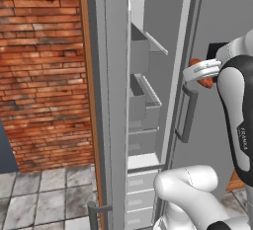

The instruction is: Take the sweet potato and sweet potato out of the freezer and place them in the tupperware container on the counter. Then put the tupperware containing the vegetables back in the freezer.

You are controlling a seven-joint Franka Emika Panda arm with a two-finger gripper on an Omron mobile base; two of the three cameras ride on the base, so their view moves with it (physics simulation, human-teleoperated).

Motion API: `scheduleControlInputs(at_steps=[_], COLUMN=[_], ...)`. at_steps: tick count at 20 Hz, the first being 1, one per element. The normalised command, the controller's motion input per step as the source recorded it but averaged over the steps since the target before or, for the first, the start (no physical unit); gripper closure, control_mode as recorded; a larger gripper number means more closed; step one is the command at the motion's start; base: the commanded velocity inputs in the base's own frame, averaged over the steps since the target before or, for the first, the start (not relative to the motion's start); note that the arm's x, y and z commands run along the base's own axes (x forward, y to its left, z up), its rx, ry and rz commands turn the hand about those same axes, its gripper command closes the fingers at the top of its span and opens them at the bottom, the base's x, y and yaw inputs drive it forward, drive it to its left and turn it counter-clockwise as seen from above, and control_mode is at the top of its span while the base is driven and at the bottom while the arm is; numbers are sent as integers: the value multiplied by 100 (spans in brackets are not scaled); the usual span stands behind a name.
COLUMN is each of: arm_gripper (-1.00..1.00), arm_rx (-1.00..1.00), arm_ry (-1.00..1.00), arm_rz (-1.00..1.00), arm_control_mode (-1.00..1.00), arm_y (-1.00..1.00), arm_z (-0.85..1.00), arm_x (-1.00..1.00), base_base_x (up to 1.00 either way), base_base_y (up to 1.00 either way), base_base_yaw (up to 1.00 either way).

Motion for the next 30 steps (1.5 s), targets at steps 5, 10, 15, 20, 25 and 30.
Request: scheduleControlInputs(at_steps=[5,10,15,20,25,30], arm_gripper=[100,100,100,100,100,100], arm_rx=[0,0,0,0,0,0], arm_ry=[0,0,0,0,0,0], arm_rz=[0,0,0,0,0,0], arm_control_mode=[-100,100,100,100,100,100], arm_y=[0,0,0,0,0,0], arm_z=[0,-3,0,0,0,0], arm_x=[0,0,0,0,0,0], base_base_x=[0,0,-19,-28,-9,0], base_base_y=[0,0,-11,-73,-83,-87], base_base_yaw=[0,0,0,-4,-1,0])
